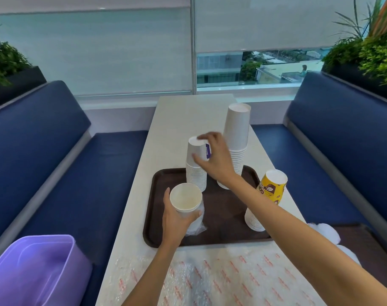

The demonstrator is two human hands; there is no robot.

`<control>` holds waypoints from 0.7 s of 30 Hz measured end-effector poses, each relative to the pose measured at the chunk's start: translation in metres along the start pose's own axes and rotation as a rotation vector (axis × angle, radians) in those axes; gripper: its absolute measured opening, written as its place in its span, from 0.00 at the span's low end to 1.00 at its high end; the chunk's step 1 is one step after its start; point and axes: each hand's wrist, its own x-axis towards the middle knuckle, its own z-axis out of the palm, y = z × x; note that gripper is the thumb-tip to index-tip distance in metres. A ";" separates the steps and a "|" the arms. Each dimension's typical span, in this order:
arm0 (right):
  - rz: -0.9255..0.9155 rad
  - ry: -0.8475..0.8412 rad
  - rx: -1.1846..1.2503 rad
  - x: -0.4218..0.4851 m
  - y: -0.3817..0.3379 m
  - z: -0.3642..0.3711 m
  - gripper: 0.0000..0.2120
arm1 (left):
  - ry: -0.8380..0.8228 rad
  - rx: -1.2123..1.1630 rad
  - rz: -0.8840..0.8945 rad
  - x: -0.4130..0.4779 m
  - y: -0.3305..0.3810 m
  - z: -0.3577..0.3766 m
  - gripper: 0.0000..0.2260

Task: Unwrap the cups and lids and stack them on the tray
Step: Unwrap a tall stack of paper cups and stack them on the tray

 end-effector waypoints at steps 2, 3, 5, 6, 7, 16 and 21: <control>0.071 -0.343 0.004 -0.008 -0.004 0.004 0.28 | 0.014 -0.005 -0.001 -0.002 -0.003 0.001 0.51; 0.109 -0.495 -0.001 -0.011 -0.006 0.006 0.31 | 0.022 -0.006 0.001 -0.002 -0.005 0.002 0.50; 0.158 -0.748 -0.051 -0.016 -0.009 0.012 0.38 | 0.034 -0.009 -0.013 -0.002 -0.008 0.003 0.48; 0.173 -0.849 -0.090 -0.019 -0.010 0.015 0.40 | 0.034 -0.012 -0.030 -0.002 -0.009 0.004 0.47; 0.179 -0.927 -0.130 -0.021 -0.010 0.019 0.42 | 0.028 -0.022 -0.063 -0.001 -0.011 0.005 0.46; 0.152 -1.015 -0.262 -0.030 -0.002 0.034 0.44 | -0.021 0.020 -0.183 0.006 -0.021 0.015 0.43; 0.214 -1.004 -0.189 -0.030 0.004 0.037 0.42 | -0.011 -0.005 -0.175 0.004 -0.013 0.015 0.47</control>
